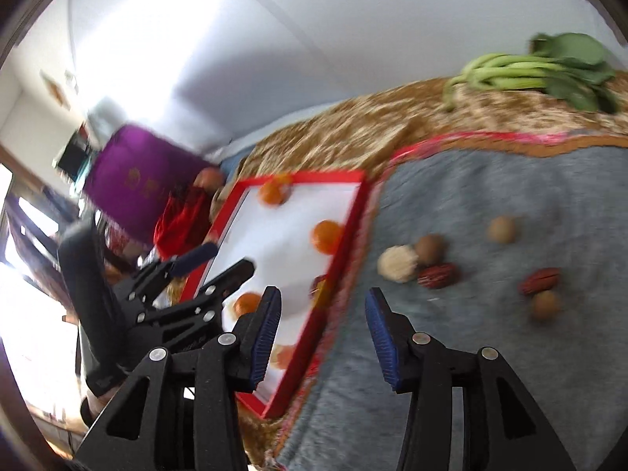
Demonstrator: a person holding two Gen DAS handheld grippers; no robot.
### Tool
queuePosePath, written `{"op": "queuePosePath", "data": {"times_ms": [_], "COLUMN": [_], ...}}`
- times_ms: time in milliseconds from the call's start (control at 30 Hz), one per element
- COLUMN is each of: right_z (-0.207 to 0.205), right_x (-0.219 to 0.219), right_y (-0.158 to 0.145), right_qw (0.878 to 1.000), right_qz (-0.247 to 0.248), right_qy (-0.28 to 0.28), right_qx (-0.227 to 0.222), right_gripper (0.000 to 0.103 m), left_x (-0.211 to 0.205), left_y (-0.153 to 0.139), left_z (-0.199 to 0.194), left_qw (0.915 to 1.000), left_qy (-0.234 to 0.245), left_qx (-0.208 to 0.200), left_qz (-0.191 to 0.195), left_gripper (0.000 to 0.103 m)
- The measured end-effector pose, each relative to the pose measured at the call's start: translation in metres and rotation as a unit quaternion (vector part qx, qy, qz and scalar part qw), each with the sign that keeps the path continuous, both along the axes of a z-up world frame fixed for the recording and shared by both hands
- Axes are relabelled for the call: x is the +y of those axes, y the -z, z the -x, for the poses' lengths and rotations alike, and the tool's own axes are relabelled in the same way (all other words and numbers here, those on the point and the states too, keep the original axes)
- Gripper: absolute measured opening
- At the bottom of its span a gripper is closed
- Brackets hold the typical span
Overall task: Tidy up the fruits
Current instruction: 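Grasp a red date with the left tool while the right tool grasps a brown nut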
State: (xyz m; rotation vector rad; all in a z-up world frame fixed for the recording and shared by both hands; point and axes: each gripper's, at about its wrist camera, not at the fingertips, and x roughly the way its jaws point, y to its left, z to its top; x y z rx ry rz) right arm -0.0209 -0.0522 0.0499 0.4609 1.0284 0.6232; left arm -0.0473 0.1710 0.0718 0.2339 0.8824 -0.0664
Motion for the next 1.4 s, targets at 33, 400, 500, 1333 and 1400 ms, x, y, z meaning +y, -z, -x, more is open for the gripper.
{"op": "queuePosePath", "data": {"times_ms": [33,400,500,1333,1400], "right_z": [-0.003,-0.016,-0.018,-0.021,-0.019], "right_x": [-0.016,-0.116,-0.114,-0.164,-0.171], "right_y": [0.001,0.041,0.051,0.044,0.041], "right_qw": [1.000,0.982,0.981,0.969,0.968], "right_qz": [-0.006,0.003,0.016,-0.030,-0.037], "right_qy": [0.019,0.133,0.128,0.192,0.195], "right_qx": [0.007,0.133,0.146,0.154,0.156], "right_gripper": [0.048,0.047,0.047,0.022,0.022], "left_x": [-0.009,-0.088,-0.096,-0.179,-0.191], "left_y": [-0.001,0.013,0.016,0.043,0.050], "left_z": [-0.001,0.000,0.000,-0.025,-0.029], "left_qw": [0.9999,0.9928,0.9920,0.9668,0.9623], "left_qy": [0.010,0.117,0.122,0.252,0.269], "left_qx": [-0.003,0.002,0.005,0.040,0.042], "left_qz": [-0.001,-0.025,-0.032,0.007,-0.006], "left_gripper": [0.058,0.058,0.058,0.058,0.058]}}
